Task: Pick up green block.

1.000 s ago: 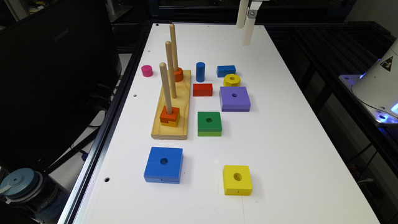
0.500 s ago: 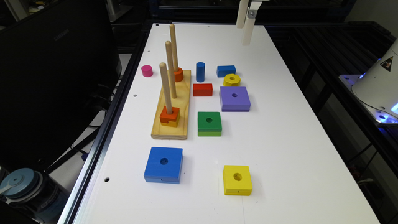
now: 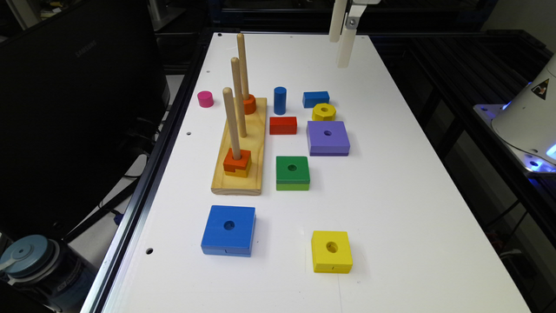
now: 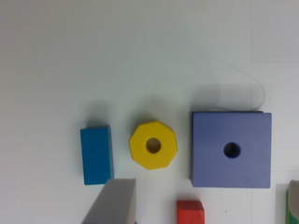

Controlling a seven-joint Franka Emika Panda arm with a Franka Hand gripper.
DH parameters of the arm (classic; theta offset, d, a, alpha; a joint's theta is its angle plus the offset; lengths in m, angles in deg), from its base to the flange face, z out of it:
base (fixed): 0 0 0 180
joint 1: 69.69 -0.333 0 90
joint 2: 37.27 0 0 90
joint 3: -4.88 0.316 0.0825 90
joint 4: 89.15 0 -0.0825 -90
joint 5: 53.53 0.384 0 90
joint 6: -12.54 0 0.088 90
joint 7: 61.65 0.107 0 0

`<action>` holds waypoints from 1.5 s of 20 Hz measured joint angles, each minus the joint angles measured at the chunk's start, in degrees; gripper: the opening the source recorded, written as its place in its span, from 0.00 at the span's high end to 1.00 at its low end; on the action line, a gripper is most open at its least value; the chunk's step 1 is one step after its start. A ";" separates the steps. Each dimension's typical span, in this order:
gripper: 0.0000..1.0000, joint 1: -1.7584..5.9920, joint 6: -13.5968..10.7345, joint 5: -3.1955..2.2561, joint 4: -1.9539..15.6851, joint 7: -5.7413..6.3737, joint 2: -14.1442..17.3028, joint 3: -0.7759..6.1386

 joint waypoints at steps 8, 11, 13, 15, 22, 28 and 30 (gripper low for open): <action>0.00 0.00 0.03 0.06 1.42 0.86 1.15 0.94; 0.00 0.00 0.03 0.06 2.49 1.28 2.31 1.32; 0.00 0.01 0.03 0.06 3.19 1.39 3.02 1.45; 0.00 0.02 0.03 0.06 3.71 1.45 3.59 1.50; 0.00 0.02 0.03 0.06 4.31 1.74 4.14 1.77; 0.00 0.02 0.03 0.06 5.18 2.82 4.76 2.82; 0.00 0.01 0.03 0.05 6.05 3.51 5.49 3.47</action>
